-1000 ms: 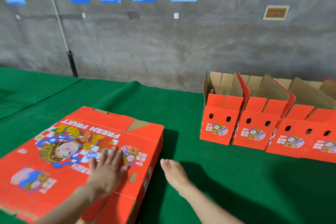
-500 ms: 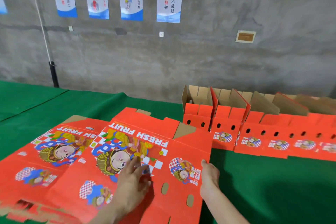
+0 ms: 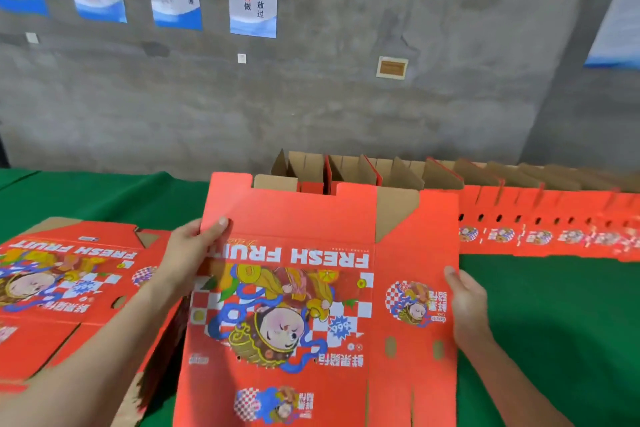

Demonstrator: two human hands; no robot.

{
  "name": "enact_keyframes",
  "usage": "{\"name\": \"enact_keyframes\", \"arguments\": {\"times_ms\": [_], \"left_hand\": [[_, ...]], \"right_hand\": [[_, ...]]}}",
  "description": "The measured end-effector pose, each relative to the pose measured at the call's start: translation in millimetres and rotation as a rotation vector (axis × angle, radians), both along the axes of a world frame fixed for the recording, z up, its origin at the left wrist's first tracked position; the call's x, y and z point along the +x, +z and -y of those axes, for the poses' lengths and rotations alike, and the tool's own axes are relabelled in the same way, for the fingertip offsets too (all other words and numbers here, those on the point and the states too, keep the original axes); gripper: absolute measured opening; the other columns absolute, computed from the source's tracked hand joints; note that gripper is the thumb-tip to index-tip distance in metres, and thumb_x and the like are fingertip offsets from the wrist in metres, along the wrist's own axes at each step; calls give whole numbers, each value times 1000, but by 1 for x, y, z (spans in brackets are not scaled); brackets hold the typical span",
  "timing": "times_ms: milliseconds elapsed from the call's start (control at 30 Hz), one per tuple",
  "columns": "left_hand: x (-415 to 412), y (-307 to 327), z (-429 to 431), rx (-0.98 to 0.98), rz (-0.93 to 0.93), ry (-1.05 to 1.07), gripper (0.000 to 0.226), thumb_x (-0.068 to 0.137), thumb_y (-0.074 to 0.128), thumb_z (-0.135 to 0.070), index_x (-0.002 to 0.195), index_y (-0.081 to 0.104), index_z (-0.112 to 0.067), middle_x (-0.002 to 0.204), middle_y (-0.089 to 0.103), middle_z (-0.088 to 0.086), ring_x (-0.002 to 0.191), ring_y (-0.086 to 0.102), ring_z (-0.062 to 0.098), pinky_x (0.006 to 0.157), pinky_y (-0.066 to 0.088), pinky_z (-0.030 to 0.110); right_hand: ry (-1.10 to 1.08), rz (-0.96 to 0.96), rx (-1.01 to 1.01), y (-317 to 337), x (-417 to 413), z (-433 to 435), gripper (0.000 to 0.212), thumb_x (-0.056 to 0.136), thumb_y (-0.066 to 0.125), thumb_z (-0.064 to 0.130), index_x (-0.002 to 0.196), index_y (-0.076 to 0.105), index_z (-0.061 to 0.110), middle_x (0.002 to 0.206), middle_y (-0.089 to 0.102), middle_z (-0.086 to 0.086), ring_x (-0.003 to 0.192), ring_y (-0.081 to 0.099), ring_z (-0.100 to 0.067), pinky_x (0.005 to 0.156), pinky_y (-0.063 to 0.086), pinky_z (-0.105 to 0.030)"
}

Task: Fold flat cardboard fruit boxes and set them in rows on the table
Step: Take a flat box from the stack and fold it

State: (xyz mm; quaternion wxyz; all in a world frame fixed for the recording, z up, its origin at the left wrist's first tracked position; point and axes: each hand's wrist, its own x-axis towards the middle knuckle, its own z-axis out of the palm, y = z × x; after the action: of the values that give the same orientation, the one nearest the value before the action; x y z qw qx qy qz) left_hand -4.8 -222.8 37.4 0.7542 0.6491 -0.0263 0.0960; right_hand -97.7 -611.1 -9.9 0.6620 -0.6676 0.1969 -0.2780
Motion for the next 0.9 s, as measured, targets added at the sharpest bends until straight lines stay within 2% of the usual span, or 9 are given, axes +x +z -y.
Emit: {"name": "enact_keyframes", "arguments": {"times_ms": [67, 167, 267, 367, 467, 567, 700, 800, 900], "left_hand": [[-10, -4, 9, -19, 29, -14, 13, 89, 61, -18, 80, 63, -10, 62, 70, 0, 50, 63, 10, 45, 49, 21], [-32, -19, 20, 39, 120, 8, 13, 90, 60, -20, 83, 70, -17, 73, 73, 1, 62, 67, 13, 53, 53, 26], [-56, -30, 27, -14, 134, 2, 12, 86, 63, -30, 92, 71, -22, 86, 74, 8, 72, 69, 23, 64, 56, 37], [-78, -32, 31, -46, 160, -28, 27, 77, 65, -40, 94, 70, -19, 80, 70, 7, 65, 64, 24, 58, 56, 37], [-92, -39, 31, -80, 151, -9, 26, 76, 65, -39, 87, 69, -15, 71, 63, 7, 54, 58, 18, 46, 51, 28], [-96, -47, 28, -131, 125, -19, 23, 77, 64, -31, 95, 72, -17, 84, 67, 9, 63, 63, 19, 53, 54, 27], [-94, -41, 20, -218, 64, -153, 26, 77, 61, -16, 101, 72, -15, 95, 73, 13, 76, 70, 25, 66, 59, 35], [-90, -31, 18, -208, 18, -215, 24, 81, 55, -8, 94, 74, -14, 92, 72, 17, 73, 70, 26, 65, 59, 36], [-85, -16, 17, -193, -82, -320, 35, 93, 45, -30, 102, 71, -9, 98, 72, 16, 83, 71, 26, 70, 59, 38]], "right_hand": [[-21, -47, -243, 0, -11, 4, 23, 94, 58, 11, 109, 57, -5, 100, 56, -13, 97, 54, -26, 87, 42, -40], [-191, 2, -720, 14, -24, -3, 52, 86, 66, 4, 134, 46, -2, 131, 48, -17, 126, 41, -33, 109, 28, -40], [-62, 205, -956, 33, -27, -23, 42, 84, 67, 3, 125, 56, 3, 119, 55, -8, 101, 56, -19, 93, 43, -35], [187, 73, -852, 48, -23, -41, 37, 86, 69, 22, 119, 52, 20, 100, 57, 7, 75, 53, -3, 67, 39, -15], [319, -95, -752, 58, -17, -42, 34, 82, 72, 30, 106, 50, 21, 89, 59, 3, 72, 58, -15, 65, 46, -25], [442, -196, -853, 62, -17, -37, 18, 84, 71, 27, 87, 57, 16, 76, 62, 3, 58, 62, -15, 56, 48, -25], [697, -261, -832, 69, -18, -33, 25, 97, 51, 27, 122, 51, 20, 105, 60, 9, 60, 70, -14, 45, 50, -22], [694, -271, -764, 76, -19, -35, 37, 99, 41, 40, 127, 50, 19, 111, 65, -1, 58, 71, -20, 46, 54, -29], [592, -255, -766, 80, -22, -37, 40, 95, 37, 56, 109, 58, 24, 62, 71, -4, 48, 67, -20, 48, 54, -26]]}}
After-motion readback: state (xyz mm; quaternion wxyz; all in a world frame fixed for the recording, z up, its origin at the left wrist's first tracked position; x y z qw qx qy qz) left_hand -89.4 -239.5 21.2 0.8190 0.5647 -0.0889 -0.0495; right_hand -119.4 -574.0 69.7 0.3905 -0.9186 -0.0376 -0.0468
